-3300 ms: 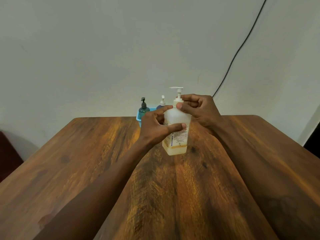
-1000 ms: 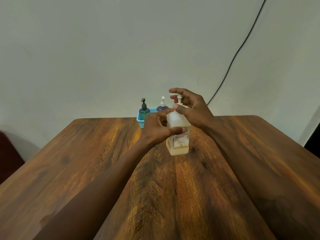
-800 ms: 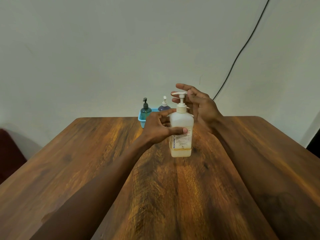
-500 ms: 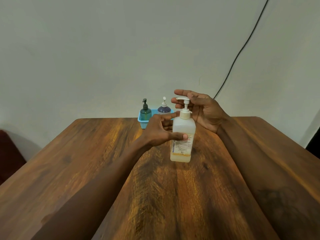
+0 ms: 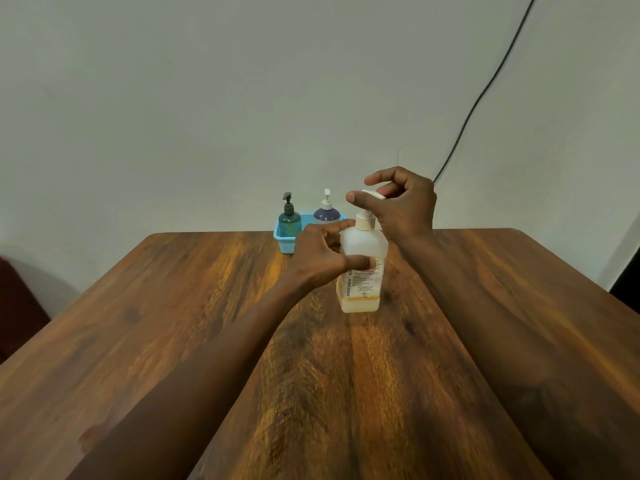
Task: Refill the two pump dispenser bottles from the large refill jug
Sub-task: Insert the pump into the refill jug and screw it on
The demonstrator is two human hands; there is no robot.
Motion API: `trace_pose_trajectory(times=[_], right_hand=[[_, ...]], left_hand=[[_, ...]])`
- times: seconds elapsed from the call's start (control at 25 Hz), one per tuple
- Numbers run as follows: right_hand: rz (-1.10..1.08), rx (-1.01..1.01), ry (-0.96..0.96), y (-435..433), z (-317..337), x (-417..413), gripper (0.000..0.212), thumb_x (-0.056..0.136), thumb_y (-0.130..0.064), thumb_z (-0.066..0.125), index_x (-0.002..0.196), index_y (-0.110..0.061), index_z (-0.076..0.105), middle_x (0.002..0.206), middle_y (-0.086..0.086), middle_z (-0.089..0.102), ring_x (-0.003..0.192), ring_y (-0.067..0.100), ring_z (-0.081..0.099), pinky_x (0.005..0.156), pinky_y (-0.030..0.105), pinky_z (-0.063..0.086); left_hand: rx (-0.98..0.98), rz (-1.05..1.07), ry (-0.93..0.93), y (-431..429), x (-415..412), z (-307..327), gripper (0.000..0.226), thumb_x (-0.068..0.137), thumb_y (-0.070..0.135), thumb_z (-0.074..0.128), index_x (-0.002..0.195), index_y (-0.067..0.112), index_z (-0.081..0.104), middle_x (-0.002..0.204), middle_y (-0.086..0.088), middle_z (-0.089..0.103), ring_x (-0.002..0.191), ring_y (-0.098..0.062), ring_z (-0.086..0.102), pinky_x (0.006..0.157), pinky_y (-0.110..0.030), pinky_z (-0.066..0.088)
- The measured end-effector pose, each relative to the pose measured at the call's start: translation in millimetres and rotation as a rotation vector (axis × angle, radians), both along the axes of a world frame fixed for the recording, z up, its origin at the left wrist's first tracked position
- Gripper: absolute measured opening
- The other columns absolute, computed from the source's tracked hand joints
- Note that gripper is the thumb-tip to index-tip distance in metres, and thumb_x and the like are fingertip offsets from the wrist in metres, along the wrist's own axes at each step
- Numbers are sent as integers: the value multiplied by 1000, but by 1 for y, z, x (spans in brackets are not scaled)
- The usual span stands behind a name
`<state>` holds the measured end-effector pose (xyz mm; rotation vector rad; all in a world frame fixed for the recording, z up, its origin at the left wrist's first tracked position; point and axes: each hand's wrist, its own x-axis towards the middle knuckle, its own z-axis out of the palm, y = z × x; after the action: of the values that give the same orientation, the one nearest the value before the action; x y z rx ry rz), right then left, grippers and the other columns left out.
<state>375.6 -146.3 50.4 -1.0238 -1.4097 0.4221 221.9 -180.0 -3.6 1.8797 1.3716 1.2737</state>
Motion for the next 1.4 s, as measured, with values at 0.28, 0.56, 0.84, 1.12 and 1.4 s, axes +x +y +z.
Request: trace_pose_trajectory(times=[0.28,0.56,0.84,1.12,1.4], right_hand=[[128,-6,-16,5,-8,3,35,84,-41,83,114,-24,76,96,-14,71,84,1,66,80,20,59],[-63,105,-67,6,-12,2,26,88,-32,80,110,-19,81,107,-2,77,74,-6,67,70,5,51],[-202,229,-81,7,-13,-2,25,86,-31,82,106,-14,82,96,1,79,68,-6,62,66,0,46],[-62,65,-106,9,-20,17,49,82,-50,82,124,-26,74,107,-20,67,90,1,64,74,14,54],[189,-216,-87,37,-47,64,67,87,-48,77,147,-28,55,146,-11,59,118,6,62,88,22,55]], left_hand=[[6,-17,-85,3,0,0,66,74,37,90,135,23,67,117,11,75,89,2,74,75,-18,61],[76,27,-72,12,6,-10,71,68,49,91,133,28,68,120,10,76,102,-7,74,84,-31,64],[128,69,-61,22,17,-13,72,68,49,90,133,26,68,123,7,75,104,-9,74,87,-35,63],[124,-5,-135,37,19,-9,79,69,45,91,139,22,64,126,3,74,107,-12,74,89,-37,63],[86,-72,-220,91,36,3,73,73,32,89,140,23,61,126,1,73,111,-13,72,94,-42,61]])
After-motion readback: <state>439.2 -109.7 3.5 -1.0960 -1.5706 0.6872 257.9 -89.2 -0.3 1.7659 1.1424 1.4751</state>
